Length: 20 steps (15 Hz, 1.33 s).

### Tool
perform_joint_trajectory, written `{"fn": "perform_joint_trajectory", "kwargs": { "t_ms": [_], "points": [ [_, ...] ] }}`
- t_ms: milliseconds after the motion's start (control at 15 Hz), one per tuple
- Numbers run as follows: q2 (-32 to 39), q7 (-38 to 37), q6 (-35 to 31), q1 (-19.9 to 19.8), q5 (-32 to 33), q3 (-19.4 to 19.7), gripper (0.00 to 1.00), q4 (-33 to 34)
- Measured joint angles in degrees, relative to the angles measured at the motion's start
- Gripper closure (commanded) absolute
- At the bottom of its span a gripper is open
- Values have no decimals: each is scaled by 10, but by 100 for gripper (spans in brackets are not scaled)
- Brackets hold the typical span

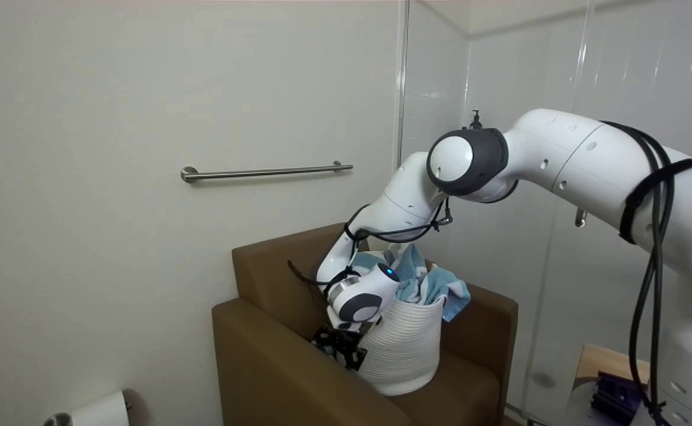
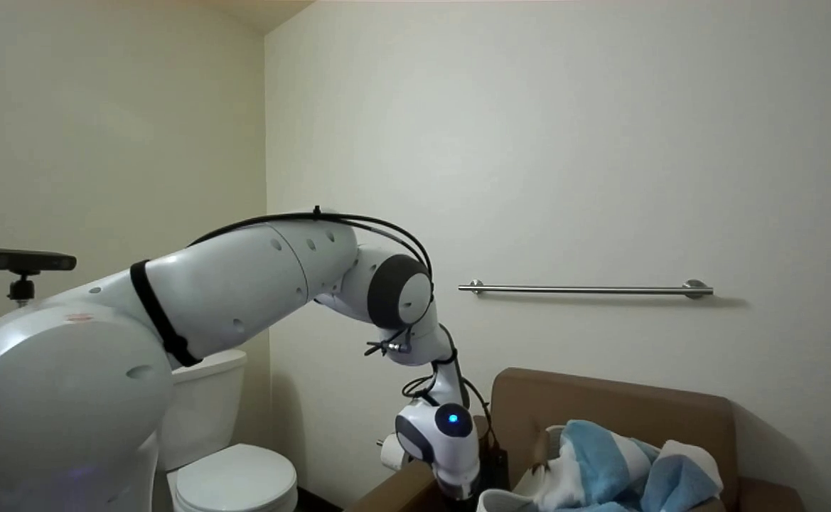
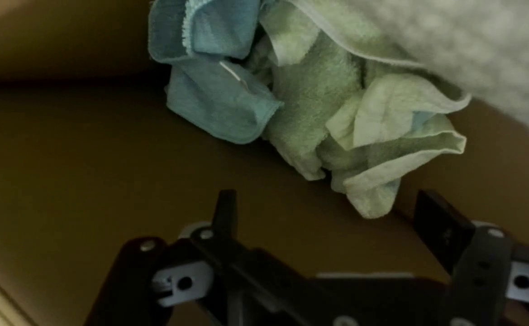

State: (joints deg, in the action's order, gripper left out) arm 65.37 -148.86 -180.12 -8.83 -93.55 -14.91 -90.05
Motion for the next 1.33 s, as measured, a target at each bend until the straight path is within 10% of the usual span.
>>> {"fn": "perform_joint_trajectory", "kwargs": {
  "t_ms": [533,1333],
  "points": [
    [100,0,-179,78,-2,-7,0,52],
    [165,-12,-168,90,9,43,0,278]
  ]
}}
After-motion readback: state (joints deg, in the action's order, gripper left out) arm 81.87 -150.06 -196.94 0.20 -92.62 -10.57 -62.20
